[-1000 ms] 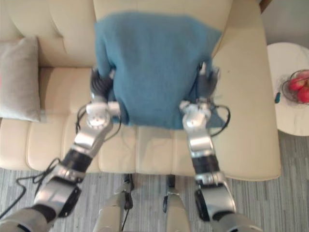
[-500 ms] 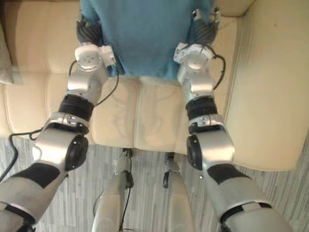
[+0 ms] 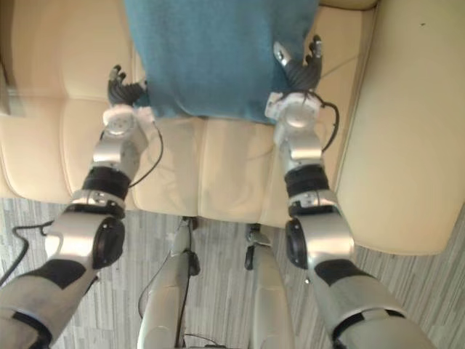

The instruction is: Pick up cushions and gather them together orderly.

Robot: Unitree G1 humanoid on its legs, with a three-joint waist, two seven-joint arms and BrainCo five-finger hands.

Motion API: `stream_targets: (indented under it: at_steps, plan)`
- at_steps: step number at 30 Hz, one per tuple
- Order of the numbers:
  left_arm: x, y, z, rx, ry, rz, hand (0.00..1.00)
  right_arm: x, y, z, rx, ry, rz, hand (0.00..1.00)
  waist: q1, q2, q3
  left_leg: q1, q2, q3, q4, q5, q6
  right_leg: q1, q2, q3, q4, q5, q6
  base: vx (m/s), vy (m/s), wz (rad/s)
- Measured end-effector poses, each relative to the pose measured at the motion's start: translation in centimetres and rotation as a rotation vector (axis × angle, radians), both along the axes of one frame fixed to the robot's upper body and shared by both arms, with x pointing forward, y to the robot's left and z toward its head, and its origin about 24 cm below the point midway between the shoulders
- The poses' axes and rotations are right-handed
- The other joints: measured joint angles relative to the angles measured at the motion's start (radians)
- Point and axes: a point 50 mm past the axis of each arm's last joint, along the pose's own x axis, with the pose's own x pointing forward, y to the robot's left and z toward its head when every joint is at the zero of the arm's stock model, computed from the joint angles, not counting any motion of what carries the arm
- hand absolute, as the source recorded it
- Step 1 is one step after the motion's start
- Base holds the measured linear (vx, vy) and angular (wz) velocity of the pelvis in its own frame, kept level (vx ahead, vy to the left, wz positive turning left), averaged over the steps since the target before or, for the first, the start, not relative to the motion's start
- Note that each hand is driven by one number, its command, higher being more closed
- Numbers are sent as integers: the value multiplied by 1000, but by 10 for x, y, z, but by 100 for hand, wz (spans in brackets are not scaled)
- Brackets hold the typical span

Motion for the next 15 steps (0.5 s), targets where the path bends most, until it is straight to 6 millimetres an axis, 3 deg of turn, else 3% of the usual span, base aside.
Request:
stream_targets:
  at_steps: [1,4,5,7,10,11,12,13,15]
  plan:
    - [-3,4,-4,-8,-3,8,0,-4,-8,-6,-12,-1,-16,0,-1,0,0,12,-2,-2,3,-3,-2,14,-2,0,1,-8,0,-26,-62,14]
    - [-26,28,-37,14,-16,43,0,-35,-50,-48,-26,32,-97,0,-4,-9,-4,76,-9,-15,51,-65,12,108,-11,-1,7,-70,-4,-24,-51,20]
    - [-31,32,-45,22,-10,49,0,-40,-55,-57,-26,45,-107,0,-4,-10,-4,88,-10,-16,57,-74,13,123,-12,-1,9,-73,-3,-27,-52,11]
    - [-58,45,-88,34,58,67,0,-67,-69,-97,-49,126,-123,0,-3,-17,-9,154,-14,-21,67,-98,14,194,-15,-4,4,-92,-1,-5,-43,5]
    - [-95,42,-153,-30,218,41,0,-99,-69,-157,-17,289,-98,0,-2,-38,-31,232,-18,-20,64,-112,14,278,-18,-10,-10,-112,4,62,-23,6]
    - [-116,37,-186,-76,314,28,0,-115,-65,-187,22,379,-90,0,-2,-47,-57,258,-18,-23,64,-119,15,313,-18,-17,-23,-111,2,81,-9,8]
    - [-126,33,-201,-94,359,14,0,-124,-62,-200,46,419,-83,0,-2,-54,-71,270,-18,-23,64,-120,14,327,-19,-17,-28,-111,2,128,-7,7]
    - [-152,23,-234,-137,476,-17,0,-144,-54,-232,105,518,-65,0,0,-65,-103,307,-21,-22,64,-131,11,372,-20,-18,-46,-115,7,139,-3,2]
    - [-177,14,-264,-173,598,-43,0,-163,-45,-265,167,639,-45,0,4,-71,-136,350,-23,-19,63,-145,9,424,-20,-19,-70,-116,8,133,11,-1]
